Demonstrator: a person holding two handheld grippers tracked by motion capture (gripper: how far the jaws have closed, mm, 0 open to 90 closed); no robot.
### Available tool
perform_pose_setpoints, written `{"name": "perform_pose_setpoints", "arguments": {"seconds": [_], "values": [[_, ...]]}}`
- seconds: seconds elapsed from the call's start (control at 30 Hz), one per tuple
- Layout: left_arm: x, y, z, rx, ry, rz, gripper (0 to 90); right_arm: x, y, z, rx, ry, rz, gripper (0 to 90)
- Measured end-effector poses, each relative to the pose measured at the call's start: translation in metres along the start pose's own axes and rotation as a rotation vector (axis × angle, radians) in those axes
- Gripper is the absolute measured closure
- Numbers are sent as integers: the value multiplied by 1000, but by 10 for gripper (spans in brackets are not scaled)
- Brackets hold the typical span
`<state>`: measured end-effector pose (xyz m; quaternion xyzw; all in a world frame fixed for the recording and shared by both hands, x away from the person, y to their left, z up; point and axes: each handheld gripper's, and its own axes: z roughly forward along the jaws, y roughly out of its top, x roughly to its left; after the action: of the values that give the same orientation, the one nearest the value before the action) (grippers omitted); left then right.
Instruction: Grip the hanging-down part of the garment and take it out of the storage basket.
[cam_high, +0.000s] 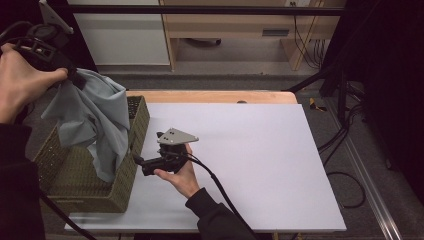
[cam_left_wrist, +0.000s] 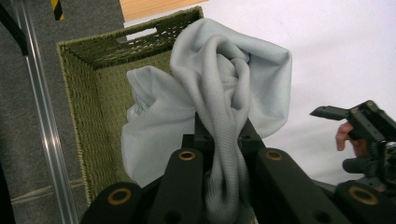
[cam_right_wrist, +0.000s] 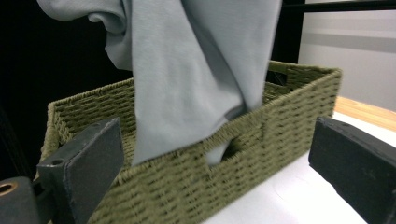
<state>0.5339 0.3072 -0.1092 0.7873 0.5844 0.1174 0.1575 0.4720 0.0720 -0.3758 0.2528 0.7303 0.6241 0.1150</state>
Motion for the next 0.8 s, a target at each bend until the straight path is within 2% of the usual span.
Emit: {"name": "perform_pose_setpoints", "arguments": {"seconds": [0.1, 0.17, 0.2, 0.3, 0.33, 0.4, 0.43, 0.57, 0.7, 0.73, 0.77, 0.8], "values": [[1, 0, 1, 3, 0, -1, 834, 6, 2, 11, 6, 10, 7, 38], [1, 0, 1, 3, 1, -1, 835, 8, 2, 19, 7, 13, -19, 40], [1, 0, 1, 5, -1, 0, 835, 10, 3, 23, 16, 17, -3, 40], [2, -1, 2, 5, 1, 0, 835, 15, 2, 38, 34, 21, 1, 48], [2, -2, 1, 4, 1, 0, 835, 18, 1, 47, 48, 18, 1, 54], [3, -2, 1, 2, 0, 0, 835, 19, 1, 51, 53, 17, -2, 57], [3, -2, 1, 5, 0, 2, 835, 22, -1, 61, 69, 13, -21, 71], [2, -3, 1, 7, -1, 6, 834, 24, -2, 73, 90, 14, -21, 124], [1, -3, 2, 10, 2, 11, 834, 27, -5, 86, 111, 3, -20, 325], [1, -3, 2, 10, 1, 13, 834, 29, -6, 89, 119, -7, -32, 462], [0, -3, 2, 10, 2, 14, 834, 29, -6, 89, 119, -7, -32, 462], [0, -3, 2, 9, 2, 15, 834, 29, -6, 90, 123, -3, -31, 534]]}}
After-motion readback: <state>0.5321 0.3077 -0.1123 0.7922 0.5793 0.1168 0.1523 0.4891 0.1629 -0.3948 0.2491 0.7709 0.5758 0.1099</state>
